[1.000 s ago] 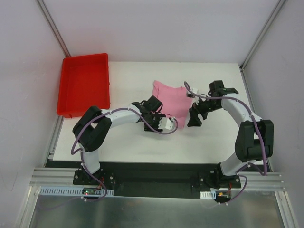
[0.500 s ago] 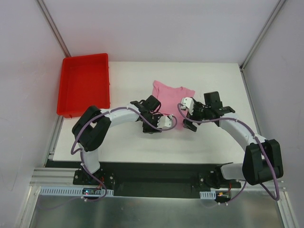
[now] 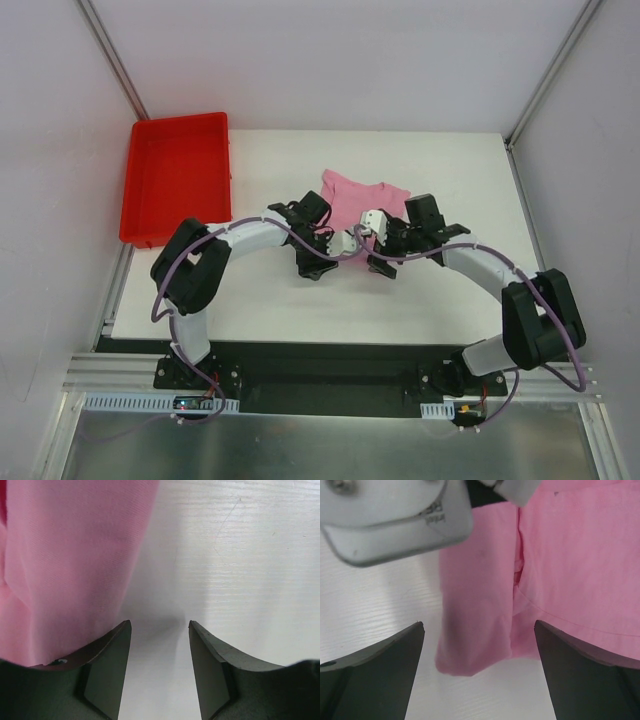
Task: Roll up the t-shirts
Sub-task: Roll the T-shirt to the center of the board.
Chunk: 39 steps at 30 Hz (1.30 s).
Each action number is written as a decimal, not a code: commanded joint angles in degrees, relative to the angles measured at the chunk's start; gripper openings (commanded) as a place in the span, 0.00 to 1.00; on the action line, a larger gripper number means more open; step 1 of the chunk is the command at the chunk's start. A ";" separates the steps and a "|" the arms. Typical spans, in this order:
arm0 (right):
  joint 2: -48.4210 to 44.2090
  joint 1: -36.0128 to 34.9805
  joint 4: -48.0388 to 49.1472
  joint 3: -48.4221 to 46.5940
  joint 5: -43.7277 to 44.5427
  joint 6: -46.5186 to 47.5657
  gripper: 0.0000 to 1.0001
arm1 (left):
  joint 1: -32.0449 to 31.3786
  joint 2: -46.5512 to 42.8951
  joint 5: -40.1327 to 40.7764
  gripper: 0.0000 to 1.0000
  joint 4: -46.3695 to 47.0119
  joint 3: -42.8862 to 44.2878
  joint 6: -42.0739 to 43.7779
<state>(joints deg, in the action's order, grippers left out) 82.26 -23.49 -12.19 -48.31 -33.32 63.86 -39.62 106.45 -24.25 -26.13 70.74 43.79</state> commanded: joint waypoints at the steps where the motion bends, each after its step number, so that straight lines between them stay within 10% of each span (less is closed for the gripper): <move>1: 3.08 -1.39 3.83 -0.46 3.77 -0.49 0.96 | 0.50 -0.19 -4.58 0.50 -0.15 1.77 -2.74; 19: 7.83 -3.32 -6.62 -5.82 4.05 4.64 0.96 | 2.61 -1.86 -5.20 0.51 -0.24 3.27 -7.84; 26: -5.25 -0.68 -7.34 -9.07 12.20 -5.83 0.96 | 4.63 -19.15 -1.00 0.56 -4.54 -5.60 -10.65; 28: -10.09 -0.07 -5.23 -10.83 21.51 -8.38 0.96 | 4.81 -25.93 2.87 0.72 -4.72 -6.93 -11.79; 30: -12.55 5.00 -0.14 -11.27 19.20 -18.63 0.96 | 4.90 -30.05 6.14 0.97 -4.63 -7.19 -11.71; 34: -7.74 17.75 10.71 -13.31 -4.92 -54.86 0.96 | 4.90 -28.77 5.97 0.99 -3.84 -5.53 -6.11; 39: -12.12 7.24 -1.51 -11.46 5.62 -24.36 0.96 | 4.81 -27.35 3.25 0.95 8.50 -14.01 8.04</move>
<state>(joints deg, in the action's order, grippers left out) 72.64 -7.88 -7.62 -61.19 -27.42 28.97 -34.52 77.28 -20.38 -26.22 64.34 39.97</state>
